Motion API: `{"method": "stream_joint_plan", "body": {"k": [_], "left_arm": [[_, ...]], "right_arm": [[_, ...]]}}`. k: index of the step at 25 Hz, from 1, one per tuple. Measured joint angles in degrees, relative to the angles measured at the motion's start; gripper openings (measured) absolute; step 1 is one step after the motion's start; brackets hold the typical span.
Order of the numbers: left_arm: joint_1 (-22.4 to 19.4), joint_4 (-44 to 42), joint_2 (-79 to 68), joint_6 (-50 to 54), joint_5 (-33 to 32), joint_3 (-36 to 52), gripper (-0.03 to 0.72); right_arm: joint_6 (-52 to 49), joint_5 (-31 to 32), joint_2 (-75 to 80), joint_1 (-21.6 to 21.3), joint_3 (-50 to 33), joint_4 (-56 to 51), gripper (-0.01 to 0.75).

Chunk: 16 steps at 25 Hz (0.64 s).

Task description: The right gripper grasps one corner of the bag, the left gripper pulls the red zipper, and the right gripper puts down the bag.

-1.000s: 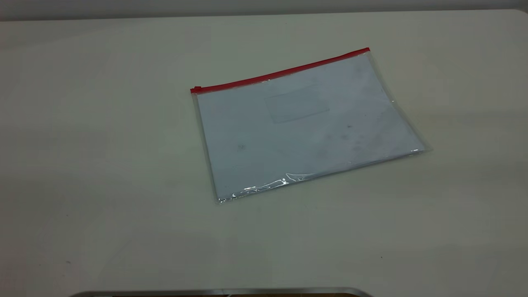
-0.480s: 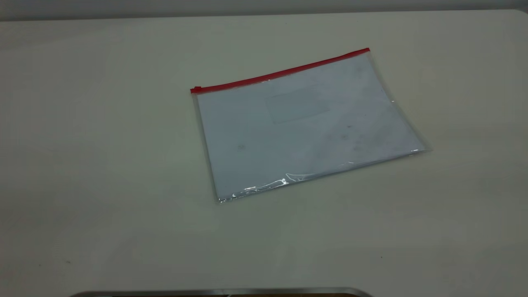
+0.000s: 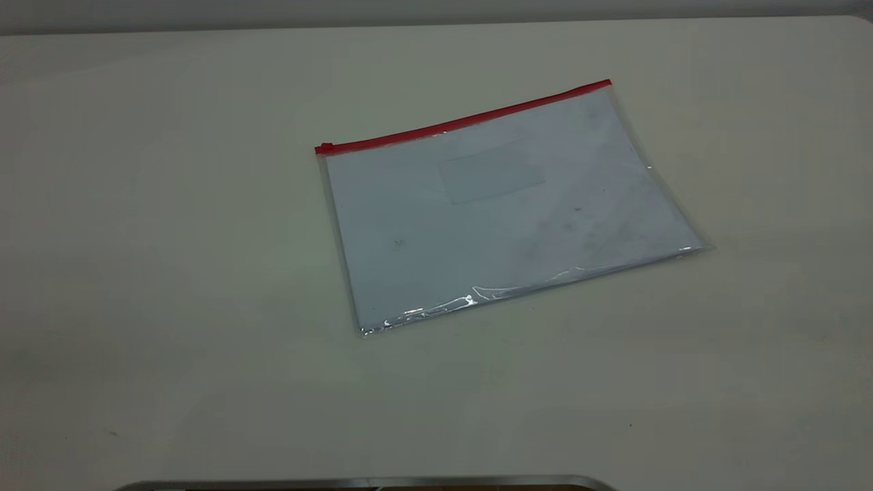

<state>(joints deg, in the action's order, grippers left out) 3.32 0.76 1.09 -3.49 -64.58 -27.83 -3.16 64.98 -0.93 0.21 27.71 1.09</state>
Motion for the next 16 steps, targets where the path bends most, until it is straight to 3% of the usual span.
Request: {"method": "stream_joint_plan", "body": {"k": [16], "left_arm": [[0.00,0.00,0.00,0.00,-0.07,0.00,0.548]], "right_arm": [[0.00,0.00,0.00,0.00,-0.02,0.00,0.404]]}}
